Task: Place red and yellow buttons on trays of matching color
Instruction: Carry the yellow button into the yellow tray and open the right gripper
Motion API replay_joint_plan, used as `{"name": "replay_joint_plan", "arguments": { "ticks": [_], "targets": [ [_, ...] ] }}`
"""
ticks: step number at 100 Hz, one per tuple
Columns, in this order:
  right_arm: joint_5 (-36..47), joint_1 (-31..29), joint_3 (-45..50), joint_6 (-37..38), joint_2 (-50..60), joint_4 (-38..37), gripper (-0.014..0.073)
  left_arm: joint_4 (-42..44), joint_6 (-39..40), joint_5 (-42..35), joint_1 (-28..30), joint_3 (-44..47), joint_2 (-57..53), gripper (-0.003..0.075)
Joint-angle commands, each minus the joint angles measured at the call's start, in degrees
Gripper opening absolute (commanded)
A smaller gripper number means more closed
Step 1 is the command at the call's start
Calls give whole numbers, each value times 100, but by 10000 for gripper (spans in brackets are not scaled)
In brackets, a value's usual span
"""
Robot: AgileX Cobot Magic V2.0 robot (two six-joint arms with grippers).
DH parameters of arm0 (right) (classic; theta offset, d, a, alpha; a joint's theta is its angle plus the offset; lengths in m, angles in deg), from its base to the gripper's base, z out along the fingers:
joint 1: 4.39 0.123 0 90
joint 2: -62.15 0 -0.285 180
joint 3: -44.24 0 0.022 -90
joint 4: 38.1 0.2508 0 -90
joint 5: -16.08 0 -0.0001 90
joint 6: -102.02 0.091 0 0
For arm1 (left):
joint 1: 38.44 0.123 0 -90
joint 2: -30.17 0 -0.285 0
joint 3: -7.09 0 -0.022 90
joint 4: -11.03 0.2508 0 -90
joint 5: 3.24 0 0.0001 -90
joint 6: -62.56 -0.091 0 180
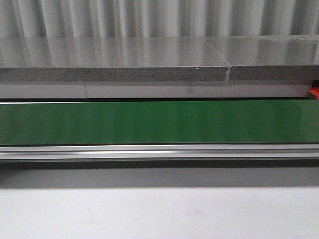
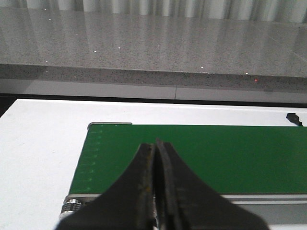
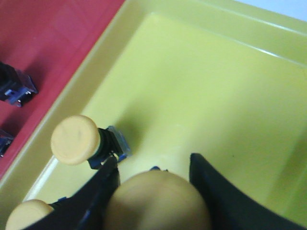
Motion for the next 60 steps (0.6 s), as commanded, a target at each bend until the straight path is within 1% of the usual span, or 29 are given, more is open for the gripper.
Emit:
{"name": "replay_joint_plan", "arguments": {
  "ticks": [1, 14, 23, 39, 60],
  "targets": [
    [477, -26, 63, -22, 166, 41, 203, -2, -1, -431, -43, -137, 63, -21],
    [729, -26, 230, -22, 136, 153, 203, -2, -1, -431, -43, -137, 63, -21],
    [761, -19, 230, -22, 37, 305, 203, -2, -1, -431, -43, -137, 63, -21],
    [782, -1, 230, -22, -204, 341, 203, -2, -1, -431, -43, -137, 63, -21],
    [1129, 379, 230, -28, -462, 336, 203, -2, -1, -431, -43, -137, 63, -21]
  ]
}}
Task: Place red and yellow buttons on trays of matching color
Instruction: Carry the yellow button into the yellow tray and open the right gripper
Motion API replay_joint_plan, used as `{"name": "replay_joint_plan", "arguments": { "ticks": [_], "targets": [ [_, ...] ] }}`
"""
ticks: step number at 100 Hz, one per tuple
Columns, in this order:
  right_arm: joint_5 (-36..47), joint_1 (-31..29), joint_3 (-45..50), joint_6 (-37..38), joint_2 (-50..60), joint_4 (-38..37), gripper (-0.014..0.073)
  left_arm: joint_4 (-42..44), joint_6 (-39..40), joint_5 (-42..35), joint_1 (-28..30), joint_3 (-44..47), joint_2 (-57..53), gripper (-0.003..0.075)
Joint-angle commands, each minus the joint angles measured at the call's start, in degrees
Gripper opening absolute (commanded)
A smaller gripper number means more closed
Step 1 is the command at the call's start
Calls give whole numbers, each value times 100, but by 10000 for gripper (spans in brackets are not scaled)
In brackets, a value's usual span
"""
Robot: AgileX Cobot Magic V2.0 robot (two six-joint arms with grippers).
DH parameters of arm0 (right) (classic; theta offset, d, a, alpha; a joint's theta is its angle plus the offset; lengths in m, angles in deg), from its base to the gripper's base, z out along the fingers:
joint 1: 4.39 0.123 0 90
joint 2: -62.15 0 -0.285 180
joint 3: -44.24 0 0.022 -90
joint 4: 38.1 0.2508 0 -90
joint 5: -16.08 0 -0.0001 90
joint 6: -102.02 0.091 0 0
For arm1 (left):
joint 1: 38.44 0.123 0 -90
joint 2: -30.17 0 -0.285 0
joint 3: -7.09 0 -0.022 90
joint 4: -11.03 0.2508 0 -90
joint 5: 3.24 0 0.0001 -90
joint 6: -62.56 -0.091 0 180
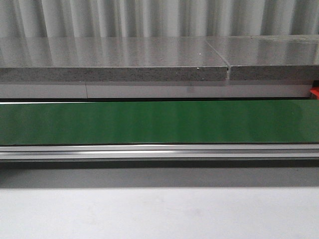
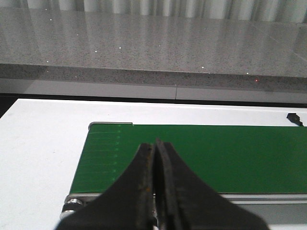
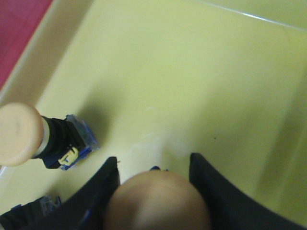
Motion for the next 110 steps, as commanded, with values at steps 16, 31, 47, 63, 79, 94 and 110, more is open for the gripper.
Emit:
{"name": "replay_joint_plan", "arguments": {
  "ticks": [16, 31, 47, 63, 79, 94, 110],
  "targets": [
    [576, 480, -121, -151, -98, 79, 203, -2, -1, -431, -43, -137, 63, -21],
    [630, 555, -121, -163, -140, 79, 203, -2, -1, -431, -43, -137, 63, -21],
    [663, 555, -121, -168, -141, 79, 206, -2, -1, -431, -43, -137, 63, -21],
    [636, 555, -121, -168, -141, 79, 245, -2, -1, -431, -43, -137, 63, -21],
    [616, 555, -121, -168, -141, 79, 446, -2, -1, -431, -43, -137, 63, -21],
    [621, 555, -121, -168, -141, 79, 541, -2, -1, -431, -43, -137, 63, -21],
    [756, 555, -121, -168, -128, 79, 544, -2, -1, -431, -43, -137, 63, -21]
  ]
}}
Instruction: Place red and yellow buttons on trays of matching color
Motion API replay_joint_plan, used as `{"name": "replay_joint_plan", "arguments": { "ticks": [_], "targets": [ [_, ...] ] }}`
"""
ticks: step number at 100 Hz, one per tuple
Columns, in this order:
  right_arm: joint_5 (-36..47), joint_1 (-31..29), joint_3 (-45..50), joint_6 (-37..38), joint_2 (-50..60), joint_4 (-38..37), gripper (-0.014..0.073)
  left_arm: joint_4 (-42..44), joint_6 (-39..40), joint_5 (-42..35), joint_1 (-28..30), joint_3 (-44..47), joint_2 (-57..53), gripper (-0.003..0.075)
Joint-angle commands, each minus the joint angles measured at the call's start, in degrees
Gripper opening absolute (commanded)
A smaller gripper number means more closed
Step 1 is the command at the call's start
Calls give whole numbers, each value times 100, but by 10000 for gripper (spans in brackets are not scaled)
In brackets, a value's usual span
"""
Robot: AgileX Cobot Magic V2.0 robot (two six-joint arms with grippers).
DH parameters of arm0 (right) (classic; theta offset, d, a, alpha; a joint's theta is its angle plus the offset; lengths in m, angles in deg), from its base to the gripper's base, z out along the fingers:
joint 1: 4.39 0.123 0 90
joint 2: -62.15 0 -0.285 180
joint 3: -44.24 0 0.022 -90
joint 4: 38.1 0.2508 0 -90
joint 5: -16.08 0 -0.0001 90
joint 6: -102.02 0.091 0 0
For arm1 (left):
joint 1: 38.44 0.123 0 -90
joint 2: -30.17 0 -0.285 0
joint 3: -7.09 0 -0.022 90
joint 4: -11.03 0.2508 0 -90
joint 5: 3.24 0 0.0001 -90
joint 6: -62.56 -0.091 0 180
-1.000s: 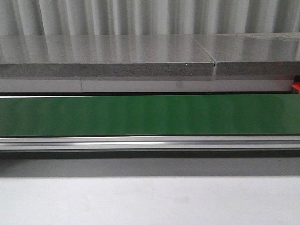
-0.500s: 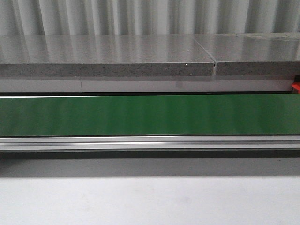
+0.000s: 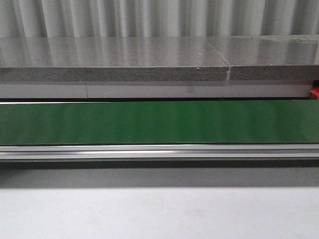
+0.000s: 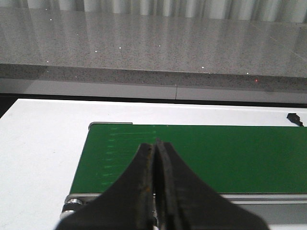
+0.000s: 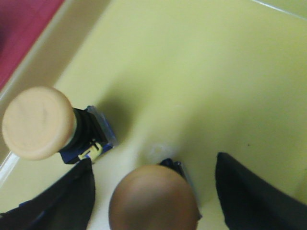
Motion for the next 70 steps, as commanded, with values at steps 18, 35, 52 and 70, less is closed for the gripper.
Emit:
{"name": "replay_joint_plan", "arguments": {
  "ticks": [18, 35, 52, 70],
  "targets": [
    [525, -13, -127, -70, 349, 63, 544, -2, -1, -431, -43, -137, 63, -21],
    [582, -5, -132, -70, 876, 160, 542, -2, -1, -431, -43, -137, 63, -21],
    [745, 273, -161, -70, 1455, 468, 542, -2, -1, -431, -43, -137, 63, -21],
    [426, 1165, -625, -117, 1790, 355, 542, -2, -1, -431, -43, -137, 63, -21]
  ]
}}
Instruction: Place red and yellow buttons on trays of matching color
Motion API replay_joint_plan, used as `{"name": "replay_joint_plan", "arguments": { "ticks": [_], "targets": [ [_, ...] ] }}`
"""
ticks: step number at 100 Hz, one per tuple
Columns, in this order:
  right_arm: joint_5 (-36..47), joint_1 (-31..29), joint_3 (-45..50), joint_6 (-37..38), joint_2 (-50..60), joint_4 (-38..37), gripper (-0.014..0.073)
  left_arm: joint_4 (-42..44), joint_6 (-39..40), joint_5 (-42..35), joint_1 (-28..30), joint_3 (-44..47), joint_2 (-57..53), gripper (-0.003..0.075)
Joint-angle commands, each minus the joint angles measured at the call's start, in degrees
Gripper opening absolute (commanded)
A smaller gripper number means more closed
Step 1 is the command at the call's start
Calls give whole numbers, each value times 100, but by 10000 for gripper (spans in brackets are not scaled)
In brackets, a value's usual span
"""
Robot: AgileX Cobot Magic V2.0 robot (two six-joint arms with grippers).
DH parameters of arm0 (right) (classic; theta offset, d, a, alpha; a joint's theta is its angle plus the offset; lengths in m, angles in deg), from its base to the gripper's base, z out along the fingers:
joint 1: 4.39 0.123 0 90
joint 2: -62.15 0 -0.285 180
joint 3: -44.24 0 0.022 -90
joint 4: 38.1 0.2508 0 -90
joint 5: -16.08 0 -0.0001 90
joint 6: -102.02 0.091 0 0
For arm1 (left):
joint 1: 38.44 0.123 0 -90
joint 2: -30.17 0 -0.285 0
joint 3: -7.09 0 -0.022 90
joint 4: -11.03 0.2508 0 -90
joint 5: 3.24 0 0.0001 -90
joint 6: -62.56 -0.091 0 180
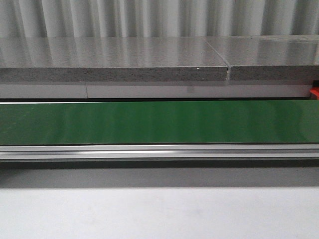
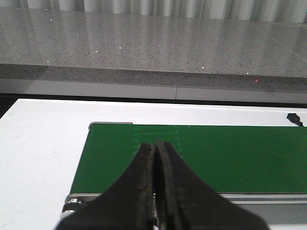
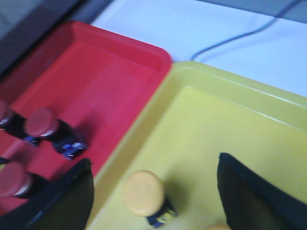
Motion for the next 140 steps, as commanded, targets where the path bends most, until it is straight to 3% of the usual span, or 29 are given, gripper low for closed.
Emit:
{"name": "replay_joint_plan", "arguments": {
  "ticks": [1, 28, 61, 73, 103, 120, 129, 140],
  "targets": [
    [0, 442, -460, -118, 280, -63, 542, -2, -1, -431, -43, -137, 63, -21],
    [-679, 1677, -1121, -183, 593, -180, 542, -2, -1, -431, -43, -137, 63, -21],
    [-622, 3722, -1095, -1240, 1441, -193, 540, -2, -1, -431, -43, -137, 63, -21],
    [-660, 4206, -1013, -1781, 1779, -200, 540, -2, -1, -431, -43, -137, 63, -21],
    [-699, 4340, 106, -1934, 3306, -141, 540, -2, -1, -431, -43, -137, 63, -21],
    [-1214, 4340, 632, -1934, 4229, -141, 530, -2, -1, -431, -43, -137, 63, -21],
    [-1578, 4340, 820, -1934, 4608, -141, 448, -2, -1, -431, -43, -137, 63, -21],
    [-1717, 4340, 1000, -1934, 4894, -141, 254, -2, -1, -431, -43, -137, 63, -21]
  ]
}}
